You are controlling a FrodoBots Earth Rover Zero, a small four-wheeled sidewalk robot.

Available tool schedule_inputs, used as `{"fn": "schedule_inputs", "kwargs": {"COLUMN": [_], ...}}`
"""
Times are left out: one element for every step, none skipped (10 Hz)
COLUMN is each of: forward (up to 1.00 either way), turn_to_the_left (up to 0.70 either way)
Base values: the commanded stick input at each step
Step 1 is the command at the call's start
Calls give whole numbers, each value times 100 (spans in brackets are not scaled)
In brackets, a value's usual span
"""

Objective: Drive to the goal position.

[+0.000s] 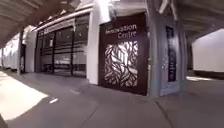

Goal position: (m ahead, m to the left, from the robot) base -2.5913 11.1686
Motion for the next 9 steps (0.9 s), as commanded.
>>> {"fn": "schedule_inputs", "kwargs": {"forward": [70, 70, 70, 70, 70, 70, 70, 70, 70], "turn_to_the_left": [35, 35, 35, 14, 0, 0, 0, 16, 32]}}
